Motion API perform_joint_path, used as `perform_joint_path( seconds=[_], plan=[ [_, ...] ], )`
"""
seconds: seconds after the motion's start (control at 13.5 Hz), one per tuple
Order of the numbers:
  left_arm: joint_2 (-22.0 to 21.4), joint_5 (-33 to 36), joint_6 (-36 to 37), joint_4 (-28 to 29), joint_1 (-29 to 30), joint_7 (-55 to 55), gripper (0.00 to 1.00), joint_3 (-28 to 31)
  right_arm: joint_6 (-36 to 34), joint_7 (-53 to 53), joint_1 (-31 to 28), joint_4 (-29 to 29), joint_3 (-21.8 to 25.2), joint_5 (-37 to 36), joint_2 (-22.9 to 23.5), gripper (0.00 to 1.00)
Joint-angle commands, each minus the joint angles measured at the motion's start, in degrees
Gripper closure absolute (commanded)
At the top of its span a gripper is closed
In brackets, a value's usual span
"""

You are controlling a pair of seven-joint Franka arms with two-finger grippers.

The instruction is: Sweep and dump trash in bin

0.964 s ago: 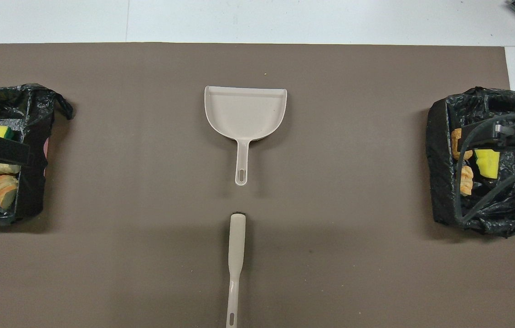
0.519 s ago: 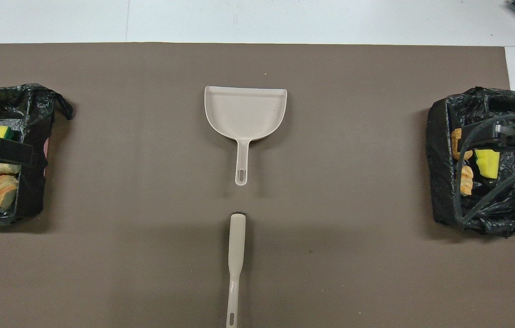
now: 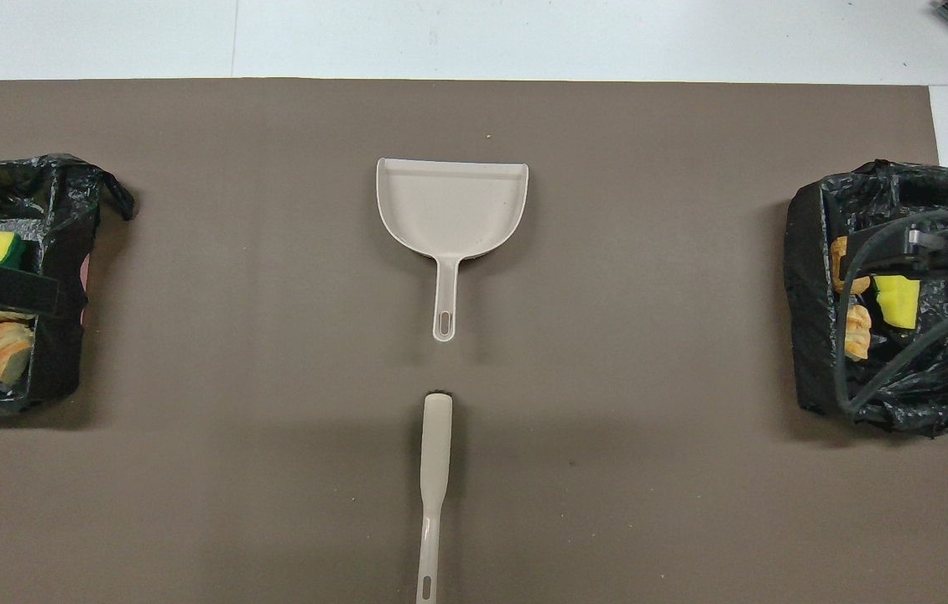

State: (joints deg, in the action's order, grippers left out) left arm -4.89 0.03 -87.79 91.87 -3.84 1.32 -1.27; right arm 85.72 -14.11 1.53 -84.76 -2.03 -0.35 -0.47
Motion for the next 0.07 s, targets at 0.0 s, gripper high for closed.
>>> perform_joint_path(
  seconds=[0.0],
  plan=[
    [-1.6, -0.1, 0.9, 0.8, -0.2, 0.3, 0.00, -0.1, -0.7, 1.3, -0.2, 0.7, 0.0, 0.6, 0.2, 0.00]
  ],
)
